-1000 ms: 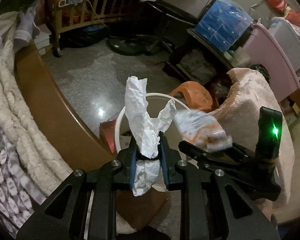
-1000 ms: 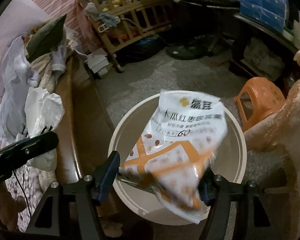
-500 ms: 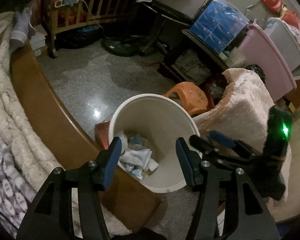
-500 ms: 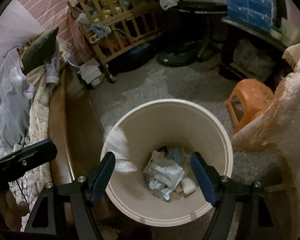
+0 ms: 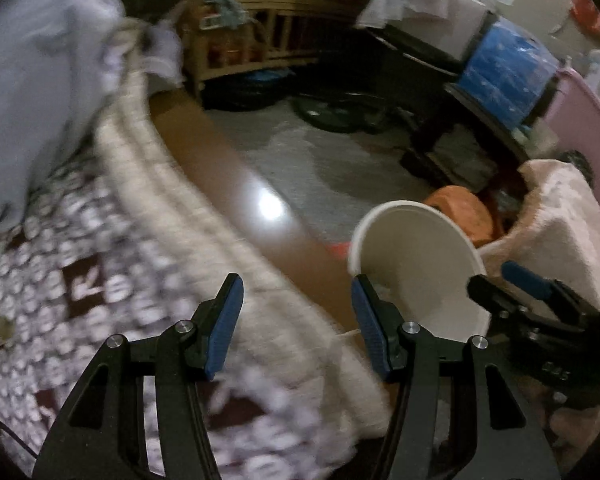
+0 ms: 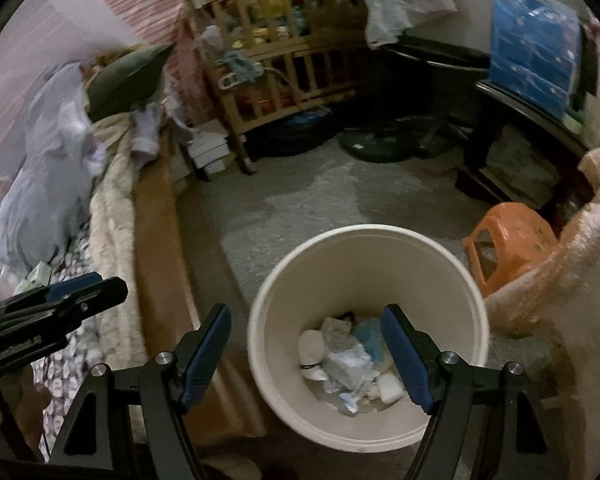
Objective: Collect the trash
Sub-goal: 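Return both tools from the bucket to the trash on the bed, then grasp the Guilin Watermelon Frost box with the right tool while the left tool grasps the green towel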
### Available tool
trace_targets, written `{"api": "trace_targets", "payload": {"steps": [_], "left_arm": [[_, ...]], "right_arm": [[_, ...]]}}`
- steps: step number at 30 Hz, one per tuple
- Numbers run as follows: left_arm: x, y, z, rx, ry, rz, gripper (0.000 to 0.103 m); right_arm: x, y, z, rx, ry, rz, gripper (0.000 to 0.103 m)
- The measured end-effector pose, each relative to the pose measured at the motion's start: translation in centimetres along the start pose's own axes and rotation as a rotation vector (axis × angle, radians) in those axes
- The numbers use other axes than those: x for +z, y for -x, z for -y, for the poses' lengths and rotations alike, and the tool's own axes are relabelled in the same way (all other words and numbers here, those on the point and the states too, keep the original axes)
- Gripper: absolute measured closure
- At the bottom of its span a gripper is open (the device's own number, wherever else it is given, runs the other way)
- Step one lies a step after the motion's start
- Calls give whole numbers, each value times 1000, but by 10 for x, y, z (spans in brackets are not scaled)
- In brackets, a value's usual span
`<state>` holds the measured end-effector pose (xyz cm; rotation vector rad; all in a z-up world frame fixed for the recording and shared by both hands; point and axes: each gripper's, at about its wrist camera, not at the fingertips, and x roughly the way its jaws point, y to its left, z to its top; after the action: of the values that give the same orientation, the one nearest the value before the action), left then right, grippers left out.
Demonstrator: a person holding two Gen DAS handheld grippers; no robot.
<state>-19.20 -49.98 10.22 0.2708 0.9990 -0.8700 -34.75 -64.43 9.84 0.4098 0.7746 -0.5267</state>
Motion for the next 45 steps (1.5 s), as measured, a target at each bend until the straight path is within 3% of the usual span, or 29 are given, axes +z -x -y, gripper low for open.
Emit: {"api": "trace_targets", "payload": {"steps": [21,26,32,35,38,45], "left_arm": [[-66,81,-231,256,347,43,48],[-86,112,-293,348,429,70,48],[-110,122,-363,439,571,73,48],[-110,109,-378,419,598,63,49],[-110,96,-374,333,613,53,50],[-105,72,-289,47,448,8,50]], "right_arm": [[-14,-35,-213,317,306,-131,28],[-25,-49,-265,344,392,-178,28],[-36,-58,-292,375,430,-209,28],[-38,-61,-294,366,433,-220,28],[-36,-64,-289,348,423,-226,28],[-23,-70,-265,294,355,-225,28]]}}
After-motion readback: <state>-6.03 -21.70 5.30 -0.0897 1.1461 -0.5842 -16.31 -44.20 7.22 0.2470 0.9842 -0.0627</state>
